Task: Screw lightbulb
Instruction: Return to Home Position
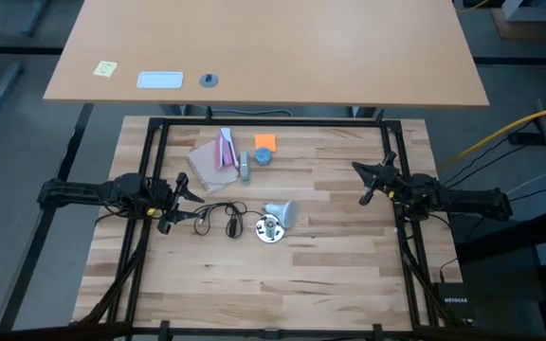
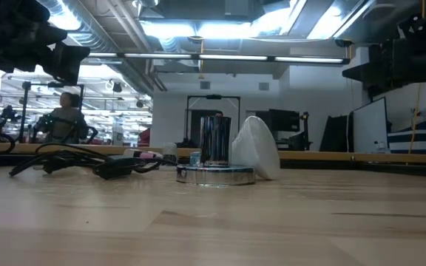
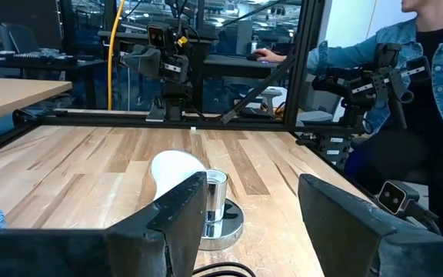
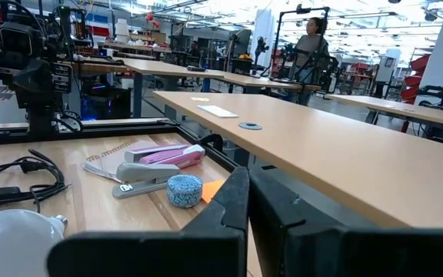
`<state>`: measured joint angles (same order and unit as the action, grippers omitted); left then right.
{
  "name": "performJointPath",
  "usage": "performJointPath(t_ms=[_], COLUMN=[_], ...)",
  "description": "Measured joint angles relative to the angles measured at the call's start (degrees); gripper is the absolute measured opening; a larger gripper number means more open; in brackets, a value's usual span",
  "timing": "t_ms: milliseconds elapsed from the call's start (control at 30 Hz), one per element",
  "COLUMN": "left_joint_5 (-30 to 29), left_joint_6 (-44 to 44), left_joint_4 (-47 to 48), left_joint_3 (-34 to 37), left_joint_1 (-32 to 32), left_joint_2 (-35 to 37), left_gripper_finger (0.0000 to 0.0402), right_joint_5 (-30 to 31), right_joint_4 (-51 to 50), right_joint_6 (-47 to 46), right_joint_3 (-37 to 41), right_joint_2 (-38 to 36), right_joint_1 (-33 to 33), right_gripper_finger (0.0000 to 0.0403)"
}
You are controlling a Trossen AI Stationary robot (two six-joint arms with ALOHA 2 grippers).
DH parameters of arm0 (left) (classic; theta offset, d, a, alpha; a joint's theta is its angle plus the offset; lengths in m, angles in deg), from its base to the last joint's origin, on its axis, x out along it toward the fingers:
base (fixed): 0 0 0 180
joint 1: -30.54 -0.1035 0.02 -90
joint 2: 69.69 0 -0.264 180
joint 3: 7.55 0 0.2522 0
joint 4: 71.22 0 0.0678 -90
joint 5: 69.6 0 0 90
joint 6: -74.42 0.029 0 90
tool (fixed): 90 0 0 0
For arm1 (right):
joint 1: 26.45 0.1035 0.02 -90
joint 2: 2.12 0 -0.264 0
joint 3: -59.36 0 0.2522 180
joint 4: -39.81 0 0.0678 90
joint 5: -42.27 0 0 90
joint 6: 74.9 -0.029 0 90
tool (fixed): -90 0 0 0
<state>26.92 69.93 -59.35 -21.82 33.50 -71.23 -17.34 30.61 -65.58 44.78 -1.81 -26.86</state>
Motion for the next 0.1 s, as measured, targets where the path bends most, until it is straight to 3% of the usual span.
performJointPath(t_ms=[100], left_joint_5=[0.0], left_joint_6=[0.0], left_joint_4=[0.0], left_joint_3=[0.0], left_joint_1=[0.0], left_joint_2=[0.0], left_gripper_finger=[0.0198], right_joint_5=[0.0], right_joint_4=[0.0], right_joint_6=[0.0], right_joint_3=[0.0], right_joint_2=[0.0], right_joint_1=[0.0], right_gripper_finger=[0.0010])
